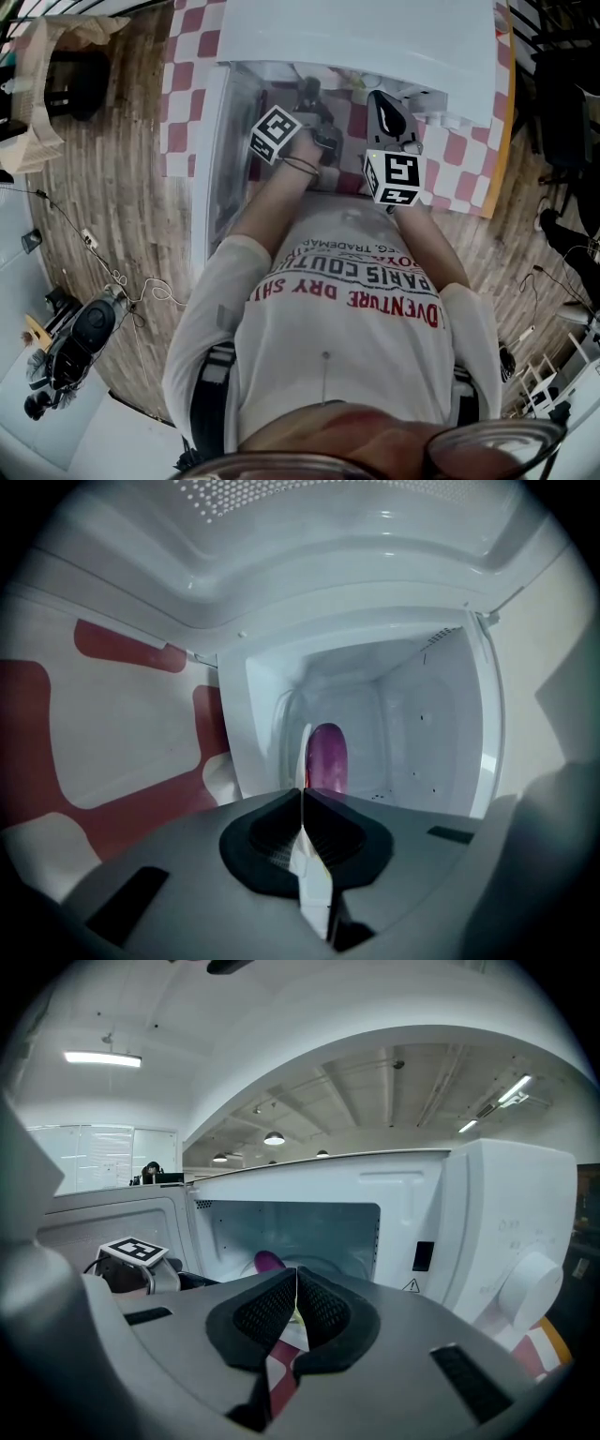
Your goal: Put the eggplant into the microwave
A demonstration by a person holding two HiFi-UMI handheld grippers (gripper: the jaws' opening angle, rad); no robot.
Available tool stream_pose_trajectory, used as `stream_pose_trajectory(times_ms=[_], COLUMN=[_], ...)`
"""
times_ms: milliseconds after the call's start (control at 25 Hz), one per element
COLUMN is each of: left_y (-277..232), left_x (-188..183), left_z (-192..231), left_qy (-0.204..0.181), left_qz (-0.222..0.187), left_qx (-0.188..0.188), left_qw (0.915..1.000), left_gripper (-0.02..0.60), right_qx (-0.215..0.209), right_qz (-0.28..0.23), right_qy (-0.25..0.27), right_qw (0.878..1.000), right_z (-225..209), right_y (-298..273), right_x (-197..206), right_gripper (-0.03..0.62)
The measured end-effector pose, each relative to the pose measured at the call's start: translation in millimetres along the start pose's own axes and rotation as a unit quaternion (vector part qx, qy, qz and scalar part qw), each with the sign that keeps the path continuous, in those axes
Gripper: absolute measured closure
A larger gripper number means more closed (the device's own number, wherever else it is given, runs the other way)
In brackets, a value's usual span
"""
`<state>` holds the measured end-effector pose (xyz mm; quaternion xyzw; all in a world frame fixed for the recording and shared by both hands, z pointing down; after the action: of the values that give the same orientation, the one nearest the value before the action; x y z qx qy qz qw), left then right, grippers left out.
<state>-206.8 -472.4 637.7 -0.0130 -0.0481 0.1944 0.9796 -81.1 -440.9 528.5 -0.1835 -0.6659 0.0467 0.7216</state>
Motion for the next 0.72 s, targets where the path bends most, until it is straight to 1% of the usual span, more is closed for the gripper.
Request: stream_pose_trajectory(times_ms=[120, 200, 320, 440, 520, 600, 640, 680, 720], left_y=[-2.7, -5.0, -7.6, -5.4, -4.1, -3.4, -3.3, -3.6, -4.3], left_x=[0.0, -0.2, 1.0, 1.6, 0.6, -0.1, 0.1, 0.9, 2.0], left_z=[2.5, 1.6, -1.4, -2.3, -2.2, -2.1, -2.4, -2.9, -3.0], left_qy=[0.004, -0.005, -0.039, -0.067, -0.086, -0.113, -0.128, -0.140, -0.143], left_qz=[-0.005, -0.007, -0.003, -0.003, 0.000, 0.007, 0.012, 0.015, 0.017], left_qx=[-0.008, -0.011, -0.023, -0.049, -0.070, -0.094, -0.105, -0.112, -0.117], left_qw=[0.9999, 0.9999, 0.9990, 0.9966, 0.9938, 0.9891, 0.9861, 0.9837, 0.9827], left_gripper=[0.551, 0.551, 0.551, 0.551, 0.549, 0.544, 0.526, 0.420, 0.373], right_qx=[-0.003, -0.005, -0.008, -0.011, -0.012, -0.012, -0.012, -0.012, -0.012], right_qz=[0.002, 0.003, 0.006, 0.009, 0.011, 0.014, 0.015, 0.017, 0.018], right_qy=[0.000, 0.000, -0.001, -0.001, -0.001, -0.002, -0.002, -0.003, -0.004], right_qw=[1.000, 1.000, 1.000, 1.000, 1.000, 1.000, 1.000, 1.000, 1.000], right_z=[1.2, 1.7, 0.4, -0.6, -0.9, -1.5, -1.7, -2.0, -2.2], right_y=[-1.5, -2.2, -3.9, -4.4, -4.7, -5.0, -5.0, -4.8, -4.5], right_x=[-0.2, 0.0, 1.0, 1.7, 1.9, 3.0, 3.8, 4.7, 5.3], right_gripper=[0.568, 0.568, 0.568, 0.568, 0.568, 0.568, 0.568, 0.568, 0.568])
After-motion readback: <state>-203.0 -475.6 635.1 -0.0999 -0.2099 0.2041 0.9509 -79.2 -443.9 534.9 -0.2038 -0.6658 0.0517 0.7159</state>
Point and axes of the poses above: the fingertips, and each gripper's own axes: y backward along the fingers, z to its left, x out of its underside, the point moved 1 cm from there along y, backward along the fingers, and after that the axes turned 13 degrees about x, right-handed, at the moved point
